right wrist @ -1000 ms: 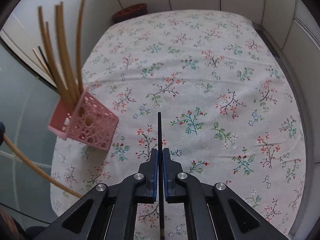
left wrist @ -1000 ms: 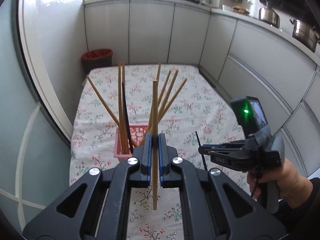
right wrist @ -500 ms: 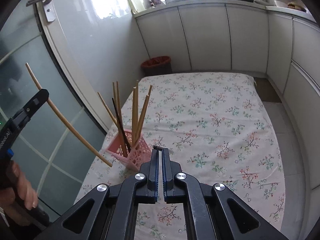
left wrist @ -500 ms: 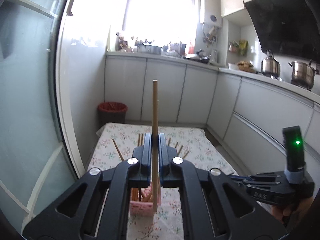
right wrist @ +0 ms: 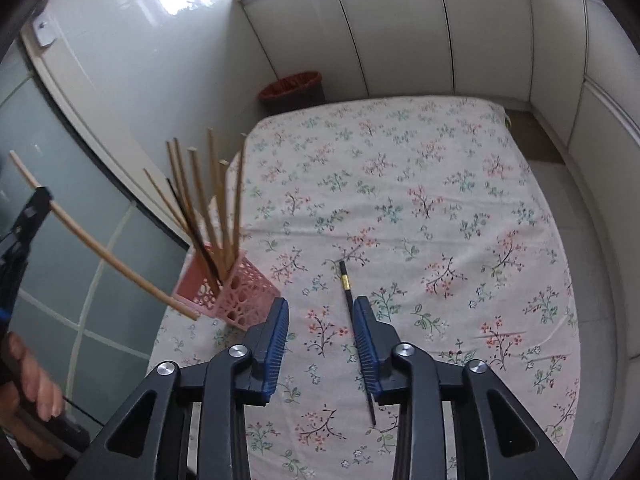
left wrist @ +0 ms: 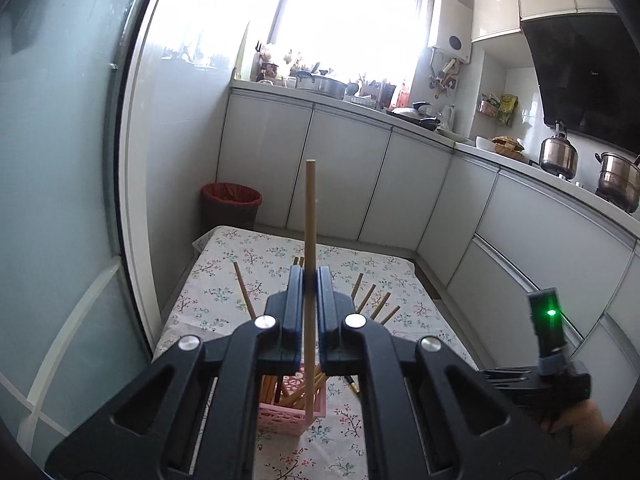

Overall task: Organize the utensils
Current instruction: 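Carry both held chopsticks above the pink basket and lower them in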

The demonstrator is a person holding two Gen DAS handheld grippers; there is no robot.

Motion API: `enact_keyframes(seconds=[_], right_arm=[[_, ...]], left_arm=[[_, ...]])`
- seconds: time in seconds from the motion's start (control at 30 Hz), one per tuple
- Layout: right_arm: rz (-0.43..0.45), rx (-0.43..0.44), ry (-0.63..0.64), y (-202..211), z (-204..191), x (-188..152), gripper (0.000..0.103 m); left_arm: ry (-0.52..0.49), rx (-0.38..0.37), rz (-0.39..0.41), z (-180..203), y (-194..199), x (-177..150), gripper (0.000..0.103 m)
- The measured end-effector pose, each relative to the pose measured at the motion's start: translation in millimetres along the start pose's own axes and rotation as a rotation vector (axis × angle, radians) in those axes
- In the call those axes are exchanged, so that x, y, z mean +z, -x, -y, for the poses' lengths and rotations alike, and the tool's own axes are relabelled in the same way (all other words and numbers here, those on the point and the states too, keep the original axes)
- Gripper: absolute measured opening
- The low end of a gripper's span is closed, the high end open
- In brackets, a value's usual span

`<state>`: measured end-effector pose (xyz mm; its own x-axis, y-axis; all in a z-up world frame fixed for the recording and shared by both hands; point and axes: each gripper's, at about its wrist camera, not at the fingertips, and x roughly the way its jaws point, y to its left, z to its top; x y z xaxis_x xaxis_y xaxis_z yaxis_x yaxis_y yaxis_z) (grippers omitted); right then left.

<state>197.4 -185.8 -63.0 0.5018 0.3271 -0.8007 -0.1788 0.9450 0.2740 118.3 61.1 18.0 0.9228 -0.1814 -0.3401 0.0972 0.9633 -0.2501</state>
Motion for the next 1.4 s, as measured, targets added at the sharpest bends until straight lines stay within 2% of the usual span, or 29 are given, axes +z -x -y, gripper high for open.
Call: enact_keyframes(seconds=[0.17,0.3,0.43,0.6,0.73,0.8,0.83,0.87,0.97,1.07,1.4], right_arm=[[-0.166,-0.058,-0.027,-65,21,-1,0.036],[-0.241,-0.076,0.003,-91,19,-8,0.036],[-0.247,-0.085,-0.011,-110,21,-4,0.035],[-0.251,-0.100,-0.001,-134,19,4,0.030],[-0.242,-0.108,0.023,-151,10,13,0.023],[-0.252,-0.133,0.036,-164,7,14,0.017],[-0.229,-0.150,0.047,-166,6,14,0.010],[-0.225,-0.161,0.059,-167,4,14,0.008],[-0.206,-0.174,0.050,-162,6,12,0.007],[-0.159,-0.172,0.024,-139,11,14,0.007],[0.082,-0.066,-0.003,-17,11,11,0.007]], left_arm=[[-0.003,-0.001,-0.018,-4,1,-2,0.007],[0.020,0.008,0.008,-13,4,2,0.007],[0.055,0.009,0.004,-17,1,5,0.007],[0.045,0.014,0.007,-15,3,4,0.007],[0.055,0.026,0.010,-17,3,4,0.007],[0.060,0.031,0.014,-17,2,4,0.007],[0.061,0.034,0.016,-17,2,4,0.007],[0.064,0.038,0.022,-17,1,4,0.007],[0.061,0.047,0.052,-16,2,4,0.007],[0.052,0.047,0.079,-14,2,3,0.007],[0.005,0.083,0.079,-3,-14,-1,0.007]])
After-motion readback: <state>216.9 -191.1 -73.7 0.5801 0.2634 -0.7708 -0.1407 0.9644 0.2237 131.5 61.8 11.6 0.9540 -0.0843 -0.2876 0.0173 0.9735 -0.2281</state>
